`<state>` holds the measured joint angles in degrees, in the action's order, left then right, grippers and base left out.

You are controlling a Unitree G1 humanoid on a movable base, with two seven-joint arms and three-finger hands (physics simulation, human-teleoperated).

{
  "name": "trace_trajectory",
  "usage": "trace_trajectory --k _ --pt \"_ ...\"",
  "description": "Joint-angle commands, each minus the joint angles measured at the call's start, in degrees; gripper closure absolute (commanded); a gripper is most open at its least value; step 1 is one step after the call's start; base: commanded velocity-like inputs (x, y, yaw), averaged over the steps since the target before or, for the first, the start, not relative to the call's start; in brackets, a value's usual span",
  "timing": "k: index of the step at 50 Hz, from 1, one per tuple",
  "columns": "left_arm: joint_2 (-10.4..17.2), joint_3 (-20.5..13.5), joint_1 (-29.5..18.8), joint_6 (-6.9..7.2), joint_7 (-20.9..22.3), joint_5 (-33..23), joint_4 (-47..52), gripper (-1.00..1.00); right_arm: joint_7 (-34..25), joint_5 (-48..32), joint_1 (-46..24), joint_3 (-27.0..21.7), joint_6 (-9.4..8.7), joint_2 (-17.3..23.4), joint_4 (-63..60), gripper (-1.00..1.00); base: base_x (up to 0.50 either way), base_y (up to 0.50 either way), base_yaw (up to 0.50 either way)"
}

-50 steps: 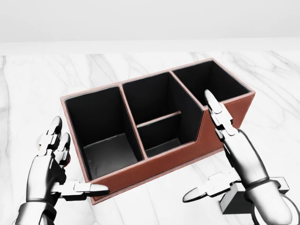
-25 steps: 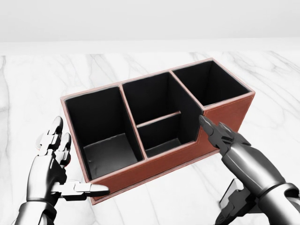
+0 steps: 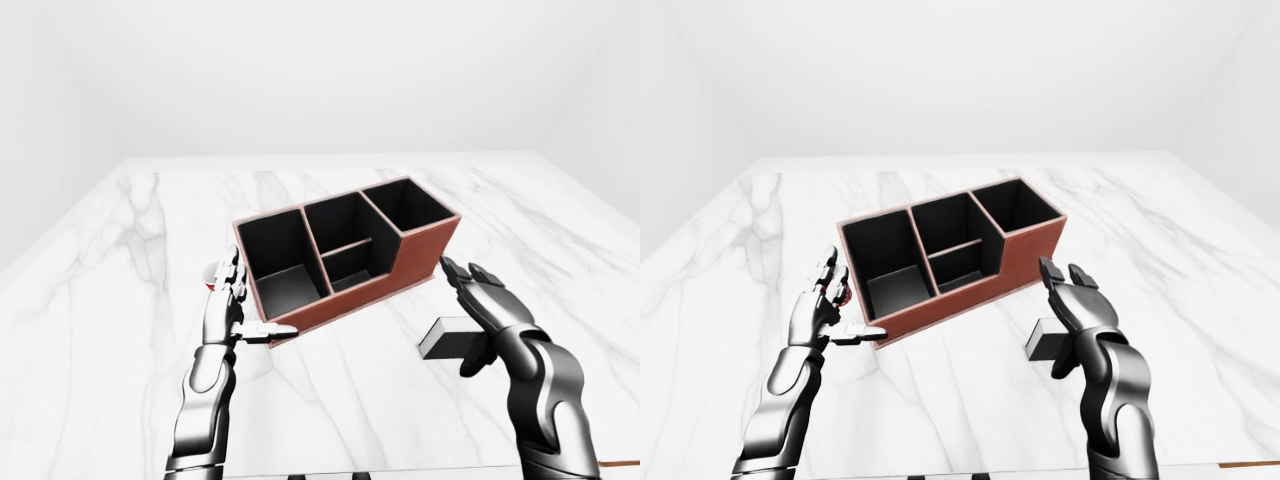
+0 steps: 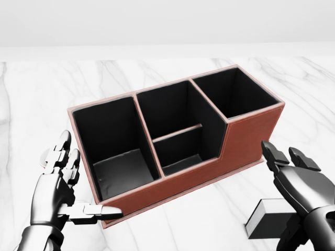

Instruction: Pick up the book and place it in the left compartment of the caddy.

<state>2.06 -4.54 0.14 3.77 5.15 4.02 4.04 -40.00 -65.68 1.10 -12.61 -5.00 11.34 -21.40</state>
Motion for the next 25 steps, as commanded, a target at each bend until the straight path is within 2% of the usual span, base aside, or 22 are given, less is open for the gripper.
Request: trace_trajectory --k 1,5,8,25 --pt "0.0 0.0 0.0 -0.14 0.0 -0.1 -0.2 -1.00 0.0 -8.8 -1.9 -0.2 0.00 0.3 5.9 -1.00 0.00 0.00 0.00" --pt "0.0 0.0 0.0 -0.14 0.0 -0.1 -0.2 -1.00 0.0 -8.9 -1.9 -0.3 0.00 0.2 6.0 -1.00 0.00 0.00 0.00" --pt "0.0 0.0 -0.1 -0.30 0.0 -0.1 -0.4 -1.00 0.0 -11.6 -3.8 0.3 0.00 1.2 11.3 -1.00 0.00 0.00 0.00" --pt "-0.1 0.2 0.3 -0.26 0.0 -0.2 0.1 -1.00 0.0 -17.1 -7.3 2.9 0.00 2.2 23.2 -1.00 0.00 0.00 0.00"
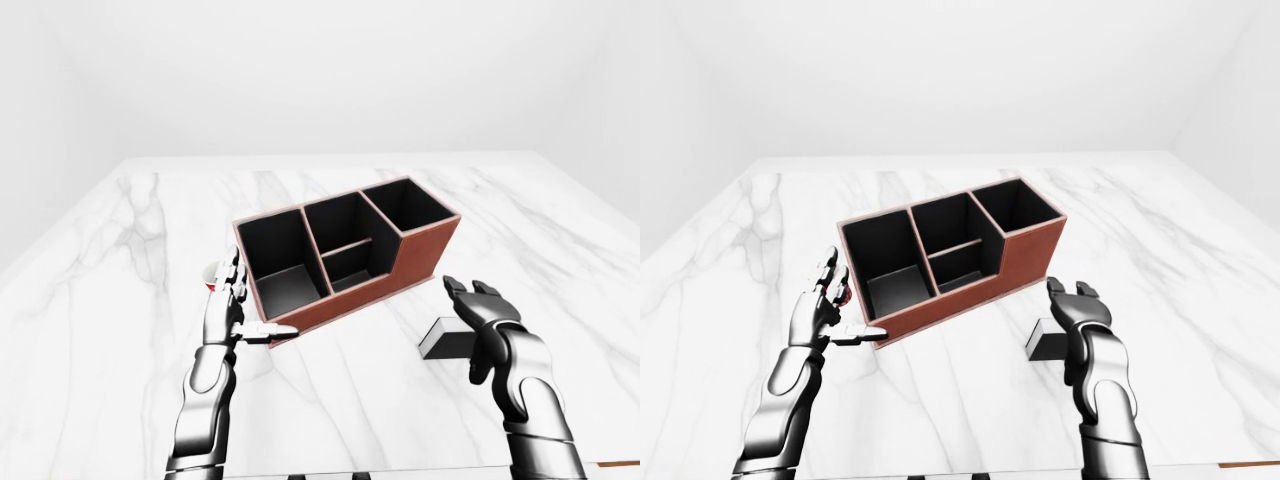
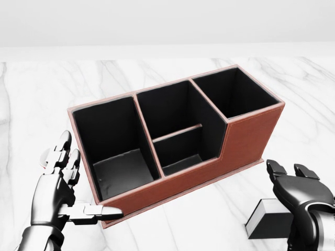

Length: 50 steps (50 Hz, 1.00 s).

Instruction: Pick up the book and place it in the left compartment of the caddy.

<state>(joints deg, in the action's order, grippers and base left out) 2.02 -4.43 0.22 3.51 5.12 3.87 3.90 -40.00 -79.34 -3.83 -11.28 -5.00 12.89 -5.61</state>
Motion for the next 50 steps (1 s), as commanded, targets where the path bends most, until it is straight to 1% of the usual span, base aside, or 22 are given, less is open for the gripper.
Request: trace_trajectory --k 1,2,8,10,11,12,15,31,36,45,50 --pt "0.0 0.1 0.2 0.00 0.0 -0.1 0.2 -1.00 0.0 -3.4 -2.3 1.6 0.00 0.6 7.5 -1.00 0.00 0.00 0.00" --pt "-0.1 0.1 0.2 -0.22 0.0 -0.1 0.0 -1.00 0.0 -4.2 -3.6 2.1 0.00 0.8 10.9 -1.00 0.00 0.00 0.00" --pt "-0.1 0.1 0.2 -0.06 0.0 -0.2 0.2 -1.00 0.0 -4.2 -5.3 3.3 0.00 1.5 15.9 -1.00 0.00 0.00 0.00" --pt "-0.1 0.1 0.2 -0.13 0.0 -0.2 0.1 -1.00 0.8 -4.2 -6.0 4.0 0.00 1.8 18.8 -1.00 0.00 0.00 0.00" --pt "-0.1 0.1 0.2 -0.18 0.0 -0.3 0.0 -1.00 1.5 -3.7 -6.2 4.0 0.00 1.8 19.4 -0.73 0.00 0.00 0.00" --pt "-0.1 0.1 0.1 -0.21 0.0 -0.3 -0.1 -1.00 2.1 -3.3 -6.5 4.3 0.00 1.9 20.0 1.00 0.00 0.00 0.00" --pt "-0.1 0.2 0.0 -0.37 0.0 -0.3 -0.3 -1.00 3.0 -3.2 -6.3 4.8 0.00 2.0 20.8 1.00 0.00 0.00 0.00" --pt "-0.1 0.3 0.1 -0.70 0.0 -0.6 -0.5 -1.00 2.0 -3.8 -4.7 4.8 0.00 1.8 17.3 1.00 0.00 0.00 0.00" --pt "-0.1 0.2 0.1 -0.59 0.0 -0.5 -0.4 -1.00 0.0 -5.1 -3.4 4.8 0.00 1.4 13.4 1.00 0.00 0.00 0.00" --pt "0.1 -0.1 0.2 0.30 0.1 -0.1 0.7 -1.00 0.0 -9.9 -1.2 4.8 0.00 -0.6 5.5 1.00 0.00 0.00 0.00" --pt "0.6 -1.1 -0.2 1.49 0.7 0.8 1.6 -1.00 0.0 -14.5 -0.8 5.4 0.00 -2.7 -1.5 1.00 0.00 0.00 0.00"
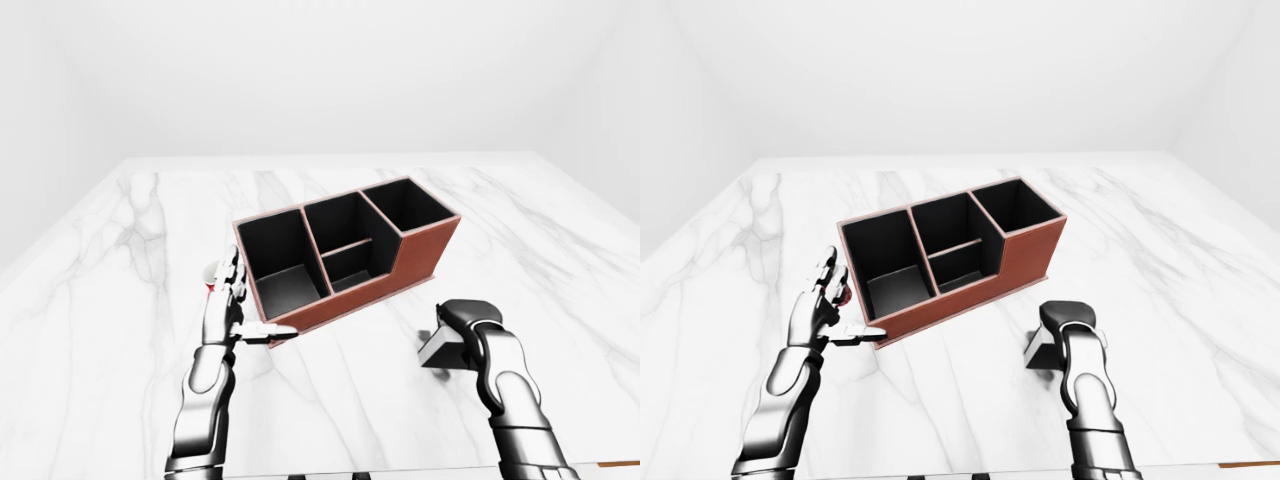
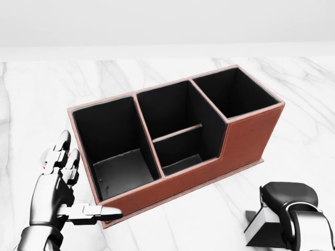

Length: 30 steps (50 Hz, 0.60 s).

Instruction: Pick up the book and place it in the left compartment of the caddy.

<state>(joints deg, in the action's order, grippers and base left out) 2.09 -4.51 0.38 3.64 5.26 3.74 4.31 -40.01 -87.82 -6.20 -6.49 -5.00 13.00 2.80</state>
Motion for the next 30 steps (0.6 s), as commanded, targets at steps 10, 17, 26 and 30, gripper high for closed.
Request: trace_trajectory --k 10,17,26,30 --pt "1.2 -2.9 -1.0 1.36 1.2 2.9 3.0 -1.00 0.0 -10.4 -1.7 1.3 0.00 -5.5 -13.9 1.00 0.00 0.00 0.00" --pt "1.3 -3.1 -0.9 1.36 1.5 3.0 3.7 -1.00 0.0 -12.0 -3.6 2.8 0.00 -6.7 -14.8 1.00 0.00 0.00 0.00" --pt "1.4 -3.2 -0.8 1.36 2.0 3.0 4.1 -1.00 0.0 -13.9 -4.8 4.5 0.00 -8.3 -15.9 1.00 0.00 0.00 0.00" --pt "1.4 -3.2 -0.8 1.36 2.1 3.0 4.1 -1.00 0.0 -14.9 -4.8 5.4 0.00 -9.0 -16.8 1.00 0.00 0.00 0.00"
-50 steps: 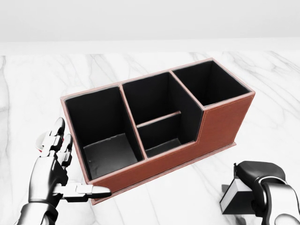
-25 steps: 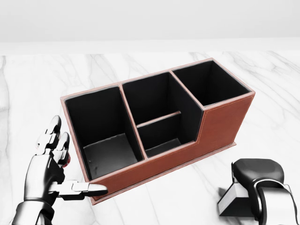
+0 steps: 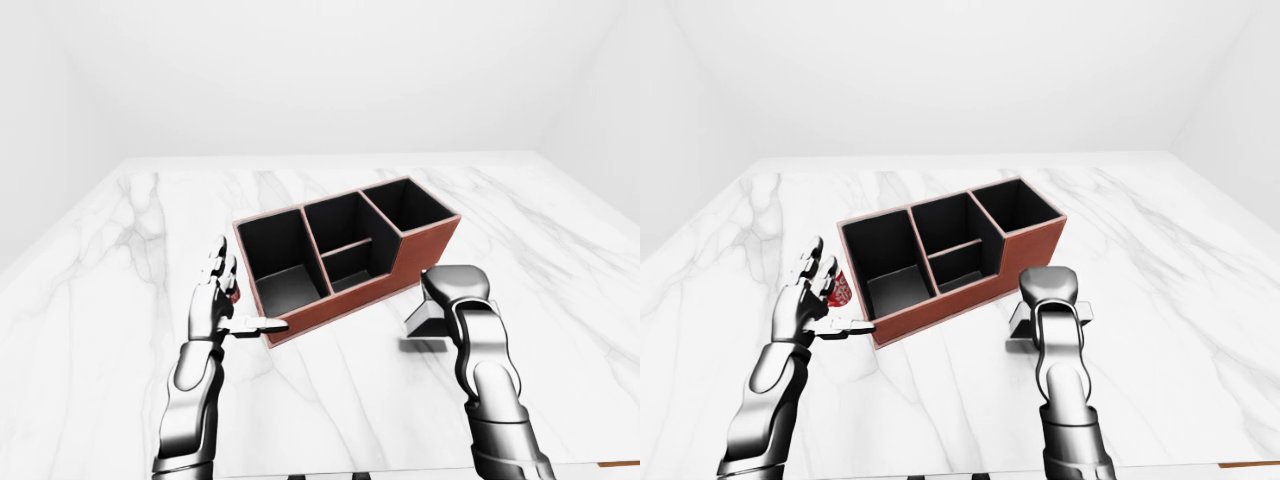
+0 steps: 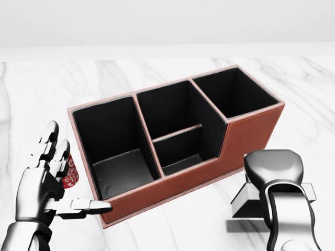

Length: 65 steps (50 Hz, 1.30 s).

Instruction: Pick up the book and place it in the left compartment of the caddy.

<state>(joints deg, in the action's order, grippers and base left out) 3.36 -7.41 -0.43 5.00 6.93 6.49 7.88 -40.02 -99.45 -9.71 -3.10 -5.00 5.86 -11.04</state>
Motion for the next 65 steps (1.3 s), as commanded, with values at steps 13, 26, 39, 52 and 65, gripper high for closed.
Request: trace_trajectory --k 13,26,39,52,65 --pt "0.6 -0.5 0.0 0.00 2.7 1.3 1.5 -1.00 0.0 -5.9 -2.7 4.4 0.00 -4.3 -4.6 1.00 0.00 0.00 0.00" --pt "0.6 -1.2 0.3 0.00 3.9 1.9 2.8 -1.00 0.0 -8.5 -5.2 7.2 0.00 -7.3 -5.7 1.00 0.00 0.00 0.00" --pt "0.6 -1.4 0.3 0.00 4.2 2.2 2.6 -1.00 0.0 -9.7 -5.9 10.5 0.00 -10.4 -5.6 1.00 0.00 0.00 0.00" --pt "0.6 -2.4 0.9 0.00 4.0 3.6 5.2 -1.00 0.0 -11.1 -8.4 13.7 0.00 -14.3 -4.8 1.00 0.00 0.00 0.00" --pt "0.8 -3.2 0.8 0.00 3.7 4.7 6.6 -1.00 0.0 -12.3 -9.9 15.2 0.00 -16.4 -4.8 1.00 0.00 0.00 0.00"
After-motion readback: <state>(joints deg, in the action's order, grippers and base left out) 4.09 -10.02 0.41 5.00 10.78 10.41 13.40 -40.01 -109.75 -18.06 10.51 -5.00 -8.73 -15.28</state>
